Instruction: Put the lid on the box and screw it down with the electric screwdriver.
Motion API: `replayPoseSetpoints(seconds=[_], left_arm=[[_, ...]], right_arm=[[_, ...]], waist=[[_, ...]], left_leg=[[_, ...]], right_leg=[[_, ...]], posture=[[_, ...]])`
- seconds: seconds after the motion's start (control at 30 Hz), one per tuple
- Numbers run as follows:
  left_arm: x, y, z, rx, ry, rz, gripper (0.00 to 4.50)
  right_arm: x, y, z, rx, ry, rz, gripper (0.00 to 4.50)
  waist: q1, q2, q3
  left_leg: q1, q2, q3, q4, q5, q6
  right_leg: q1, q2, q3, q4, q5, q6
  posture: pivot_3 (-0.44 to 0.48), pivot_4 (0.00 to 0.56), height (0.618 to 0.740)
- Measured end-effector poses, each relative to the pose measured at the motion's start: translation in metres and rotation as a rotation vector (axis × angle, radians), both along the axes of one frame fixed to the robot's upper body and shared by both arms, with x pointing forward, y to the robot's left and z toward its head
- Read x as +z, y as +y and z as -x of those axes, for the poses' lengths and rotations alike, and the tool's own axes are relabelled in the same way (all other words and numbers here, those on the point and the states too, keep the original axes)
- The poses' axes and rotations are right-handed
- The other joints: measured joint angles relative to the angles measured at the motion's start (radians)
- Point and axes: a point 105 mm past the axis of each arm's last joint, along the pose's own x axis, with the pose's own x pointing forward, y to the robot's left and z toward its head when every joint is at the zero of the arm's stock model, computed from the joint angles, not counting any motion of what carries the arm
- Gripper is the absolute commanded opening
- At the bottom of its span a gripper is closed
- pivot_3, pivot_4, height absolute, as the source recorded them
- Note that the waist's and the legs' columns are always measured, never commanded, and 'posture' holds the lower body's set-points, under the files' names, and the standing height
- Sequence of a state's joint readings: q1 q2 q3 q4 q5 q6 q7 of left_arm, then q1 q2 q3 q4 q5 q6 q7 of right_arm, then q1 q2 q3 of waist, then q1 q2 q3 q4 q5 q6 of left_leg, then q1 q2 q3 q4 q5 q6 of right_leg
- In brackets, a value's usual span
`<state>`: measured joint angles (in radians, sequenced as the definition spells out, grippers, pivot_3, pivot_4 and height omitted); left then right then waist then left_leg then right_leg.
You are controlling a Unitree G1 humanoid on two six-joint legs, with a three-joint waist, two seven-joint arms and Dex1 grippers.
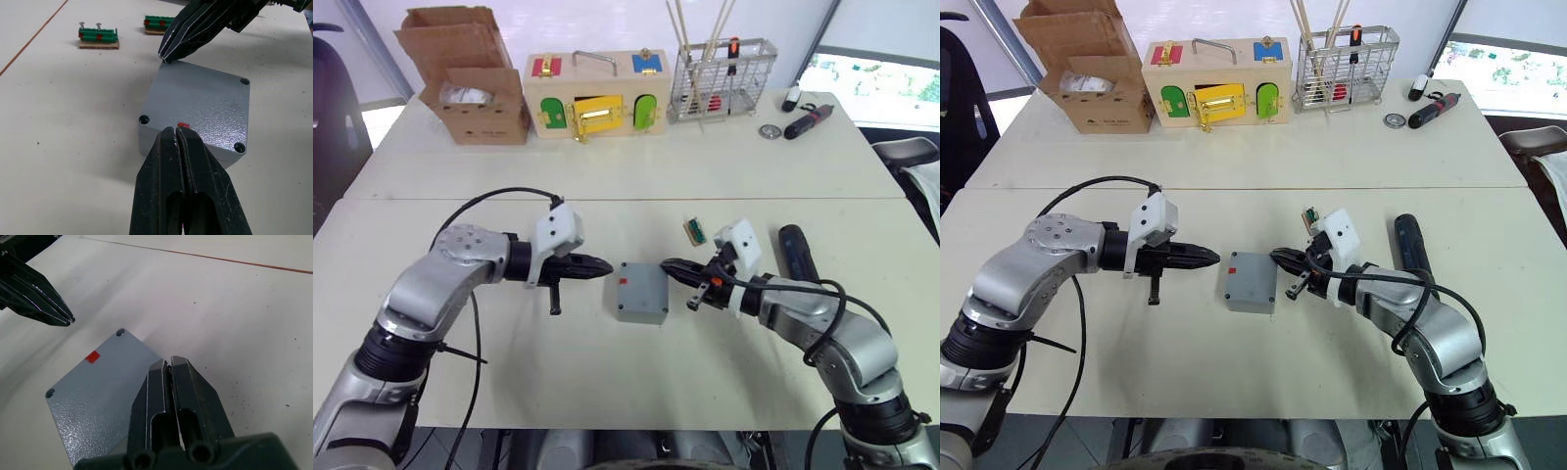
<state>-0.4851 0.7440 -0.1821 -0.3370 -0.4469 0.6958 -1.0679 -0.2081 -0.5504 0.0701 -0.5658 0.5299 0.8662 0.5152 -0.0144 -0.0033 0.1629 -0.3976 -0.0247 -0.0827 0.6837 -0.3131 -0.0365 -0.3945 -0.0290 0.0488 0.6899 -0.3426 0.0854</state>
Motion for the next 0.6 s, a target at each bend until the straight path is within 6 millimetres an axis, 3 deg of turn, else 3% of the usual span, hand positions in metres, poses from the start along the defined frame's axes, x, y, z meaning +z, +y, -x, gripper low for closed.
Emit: replayPoseSetpoints(seconds=[0.07,0.2,0.33,0.47,0.6], left_arm=[[0.0,0.0,0.0,0.0,-0.001,0.0,0.0],[0.0,0.0,0.0,-0.001,0.0,0.001,0.0],[0.0,-0.002,0.001,-0.009,0.005,0.012,0.0],[0.006,-0.011,0.005,-0.054,0.03,0.06,0.0],[0.026,-0.022,0.007,-0.152,-0.027,0.08,0.0]], right_arm=[[0.001,-0.001,0.0,0.001,-0.007,0.005,1.22],[0.004,-0.004,-0.001,0.0,-0.031,0.011,3.16],[0.013,-0.01,0.0,-0.006,-0.055,0.017,4.3],[0.046,-0.034,-0.005,-0.075,-0.084,-0.031,4.48],[0.082,-0.087,0.0,-0.171,-0.012,0.028,4.48]], waist=[[0.0,0.0,0.0],[0.0,0.0,0.0],[0.001,0.0,0.0],[0.003,0.0,0.0],[0.008,0.0,0.0]], left_leg=[[0.0,0.0,0.0,0.0,0.0,0.0],[0.0,0.0,0.0,0.0,0.0,0.0],[0.0,0.0,0.0,0.0,0.0,0.0],[0.0,0.0,0.0,0.0,0.0,0.0],[-0.001,-0.001,0.0,0.0,0.0,0.001]], right_leg=[[0.0,0.0,0.0,0.0,0.0,0.0],[0.0,0.0,0.0,0.0,0.0,0.0],[0.0,0.0,0.0,0.0,0.0,0.0],[0.0,0.0,0.0,0.0,0.0,0.0],[0.002,-0.001,-0.001,-0.002,0.0,0.0]], posture=[[0.0,0.15,0.74],[0.0,0.15,0.74],[0.0,0.15,0.74],[0.0,0.15,0.74],[0.0,0.15,0.74]])
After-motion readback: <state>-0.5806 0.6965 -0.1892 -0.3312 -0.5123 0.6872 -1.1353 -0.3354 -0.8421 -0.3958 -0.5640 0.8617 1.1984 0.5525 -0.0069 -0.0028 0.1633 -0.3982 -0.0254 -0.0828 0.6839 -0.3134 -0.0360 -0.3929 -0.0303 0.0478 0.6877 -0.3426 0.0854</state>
